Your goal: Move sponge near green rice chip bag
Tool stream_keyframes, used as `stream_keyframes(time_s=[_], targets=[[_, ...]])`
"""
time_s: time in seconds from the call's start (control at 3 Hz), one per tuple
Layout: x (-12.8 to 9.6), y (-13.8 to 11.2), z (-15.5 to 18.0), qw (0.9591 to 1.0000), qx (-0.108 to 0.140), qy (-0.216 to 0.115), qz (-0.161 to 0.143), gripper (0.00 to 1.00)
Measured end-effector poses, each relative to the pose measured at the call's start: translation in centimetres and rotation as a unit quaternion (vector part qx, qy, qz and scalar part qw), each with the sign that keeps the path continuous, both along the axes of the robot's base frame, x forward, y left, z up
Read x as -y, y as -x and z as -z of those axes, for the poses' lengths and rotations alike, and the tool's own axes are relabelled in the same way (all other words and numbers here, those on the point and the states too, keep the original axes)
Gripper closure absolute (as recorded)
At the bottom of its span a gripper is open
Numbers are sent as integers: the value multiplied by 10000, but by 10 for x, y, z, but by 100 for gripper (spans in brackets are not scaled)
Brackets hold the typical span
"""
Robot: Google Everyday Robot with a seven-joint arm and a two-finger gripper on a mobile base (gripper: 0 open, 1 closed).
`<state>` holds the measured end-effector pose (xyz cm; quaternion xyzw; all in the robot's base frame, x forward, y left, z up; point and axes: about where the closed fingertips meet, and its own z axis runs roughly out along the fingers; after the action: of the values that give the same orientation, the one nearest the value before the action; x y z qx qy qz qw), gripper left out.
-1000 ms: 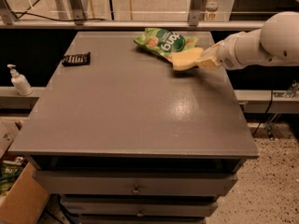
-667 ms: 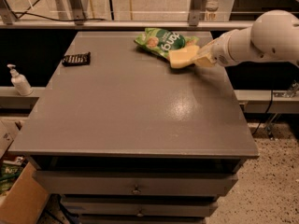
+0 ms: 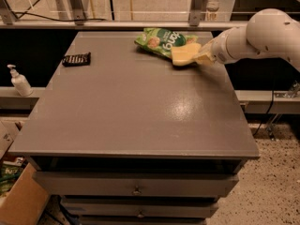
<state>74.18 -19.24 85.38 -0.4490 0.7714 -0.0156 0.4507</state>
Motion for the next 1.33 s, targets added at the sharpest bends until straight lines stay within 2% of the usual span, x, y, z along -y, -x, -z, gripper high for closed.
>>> stream_keyframes(time_s=[1.0,1.33], targets=[[4,-9,-4,9999,19,146,34,14],[5,-8,-5,9999,10,166,43,0]])
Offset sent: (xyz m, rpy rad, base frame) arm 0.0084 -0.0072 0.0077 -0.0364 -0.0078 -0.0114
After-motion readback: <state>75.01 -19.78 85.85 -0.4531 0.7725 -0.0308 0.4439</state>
